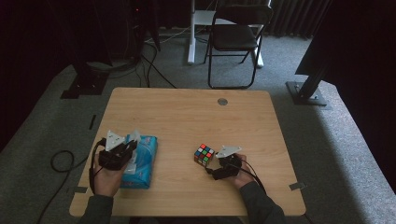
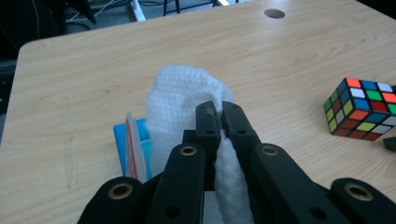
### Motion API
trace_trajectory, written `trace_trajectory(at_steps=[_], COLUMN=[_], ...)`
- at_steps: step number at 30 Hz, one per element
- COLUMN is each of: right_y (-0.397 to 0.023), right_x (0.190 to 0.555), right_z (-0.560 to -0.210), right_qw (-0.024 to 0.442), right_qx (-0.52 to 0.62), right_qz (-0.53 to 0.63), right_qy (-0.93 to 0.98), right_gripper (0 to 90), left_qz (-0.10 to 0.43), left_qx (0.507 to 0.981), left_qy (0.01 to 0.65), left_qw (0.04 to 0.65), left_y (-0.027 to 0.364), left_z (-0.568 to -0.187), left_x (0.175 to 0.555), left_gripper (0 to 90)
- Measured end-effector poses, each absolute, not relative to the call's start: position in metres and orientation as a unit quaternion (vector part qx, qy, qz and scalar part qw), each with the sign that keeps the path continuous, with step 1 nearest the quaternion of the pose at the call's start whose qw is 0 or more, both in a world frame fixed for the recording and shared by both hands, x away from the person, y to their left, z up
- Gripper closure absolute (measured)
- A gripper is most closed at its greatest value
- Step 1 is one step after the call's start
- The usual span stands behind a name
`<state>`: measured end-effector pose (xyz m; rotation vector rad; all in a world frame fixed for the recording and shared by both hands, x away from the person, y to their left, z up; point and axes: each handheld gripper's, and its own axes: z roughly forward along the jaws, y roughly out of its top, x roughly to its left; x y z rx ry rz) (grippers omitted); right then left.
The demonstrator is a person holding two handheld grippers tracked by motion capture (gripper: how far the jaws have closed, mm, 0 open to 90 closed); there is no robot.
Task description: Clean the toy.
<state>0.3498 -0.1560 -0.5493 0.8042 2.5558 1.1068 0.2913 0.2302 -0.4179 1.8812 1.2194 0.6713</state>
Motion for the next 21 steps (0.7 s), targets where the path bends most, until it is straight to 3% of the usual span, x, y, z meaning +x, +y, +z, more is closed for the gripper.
trace_trajectory(at_steps=[21], right_y=[-0.156], right_x=[0.35], right_z=[-0.549], right_qw=[0.12], right_qx=[0.276], right_qz=[0.379], right_qy=[0.875], right_gripper=[17.6], left_qz=[0.261], left_qx=[0.736], left_qy=[0.464], left_qw=[0.417], left_y=[0.221], left_z=[-0.401], left_x=[0.304], left_gripper=[87.0])
